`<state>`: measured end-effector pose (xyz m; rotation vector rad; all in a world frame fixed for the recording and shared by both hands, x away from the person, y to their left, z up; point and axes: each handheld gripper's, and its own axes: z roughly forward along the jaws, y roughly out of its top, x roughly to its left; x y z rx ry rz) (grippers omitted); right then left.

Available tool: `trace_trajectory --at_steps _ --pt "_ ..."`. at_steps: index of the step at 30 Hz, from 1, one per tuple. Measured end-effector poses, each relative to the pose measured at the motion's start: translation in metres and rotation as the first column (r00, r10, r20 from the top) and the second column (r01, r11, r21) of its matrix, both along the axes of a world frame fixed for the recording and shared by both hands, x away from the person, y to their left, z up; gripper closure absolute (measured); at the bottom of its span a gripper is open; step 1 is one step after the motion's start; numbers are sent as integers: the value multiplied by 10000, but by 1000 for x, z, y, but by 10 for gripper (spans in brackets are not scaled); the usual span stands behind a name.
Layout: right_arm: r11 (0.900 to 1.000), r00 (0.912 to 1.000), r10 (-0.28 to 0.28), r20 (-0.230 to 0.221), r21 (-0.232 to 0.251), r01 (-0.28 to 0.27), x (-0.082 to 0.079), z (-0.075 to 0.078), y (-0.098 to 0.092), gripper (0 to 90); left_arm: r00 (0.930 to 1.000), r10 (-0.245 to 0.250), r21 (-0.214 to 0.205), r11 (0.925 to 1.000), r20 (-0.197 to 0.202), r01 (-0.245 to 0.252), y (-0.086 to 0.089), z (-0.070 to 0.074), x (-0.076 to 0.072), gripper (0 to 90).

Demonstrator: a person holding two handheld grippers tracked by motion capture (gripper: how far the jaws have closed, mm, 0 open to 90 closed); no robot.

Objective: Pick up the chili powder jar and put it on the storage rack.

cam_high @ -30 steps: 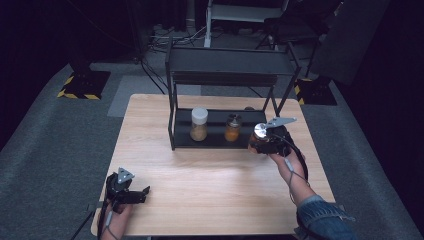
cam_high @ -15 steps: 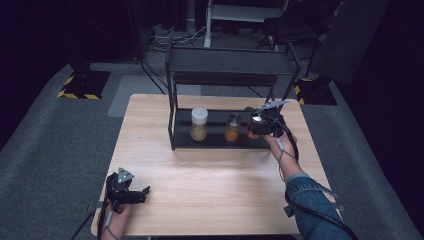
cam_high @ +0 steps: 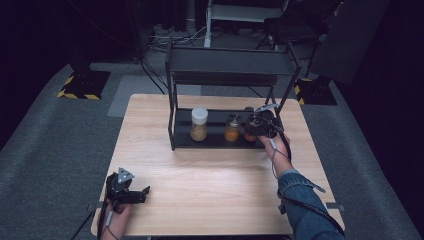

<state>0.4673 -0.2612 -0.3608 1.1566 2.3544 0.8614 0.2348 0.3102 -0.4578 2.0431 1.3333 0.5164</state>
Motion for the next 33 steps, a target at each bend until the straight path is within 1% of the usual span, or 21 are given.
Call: trace_trajectory --at_steps 7,10,14,16,19,22,26,28,30,33 --pt "9999 9997 -140 -215 59 141 9 -13 6 300 10000 -4 0 10000 -1 4 0 0 0 18" --pt "9993 9996 -219 -202 287 225 11 -16 2 300 10000 -8 -3 10000 7 8 0 0 0 18" --pt "9989 9994 -209 -273 417 220 14 -17 -1 295 10000 -9 3 10000 0 9 0 0 0 18" --pt "9992 9997 -178 -170 351 184 11 -16 -1 225 10000 23 -10 10000 2 -23 -1 0 0 17" --pt "9985 9998 -197 -33 504 198 3 -8 -5 158 10000 65 -8 10000 -12 -65 -2 0 1 14" --pt "9986 9998 -99 188 525 89 -9 3 -9 120 9999 105 -13 9999 -14 -105 -2 0 2 13" --pt "9976 9983 303 493 607 -333 -29 19 -19 96 9999 112 -2 9999 -10 -112 -3 0 2 13" --pt "9964 9968 444 661 687 -489 -40 25 -25 85 9999 106 5 9999 -9 -106 -2 0 2 13" --pt "9946 9957 580 727 814 -639 -50 28 -33 79 9999 112 -4 9999 -13 -112 -3 0 2 12" --pt "9928 9937 787 804 844 -855 -66 32 -43 61 9999 109 -5 9999 -16 -109 -2 0 2 13"
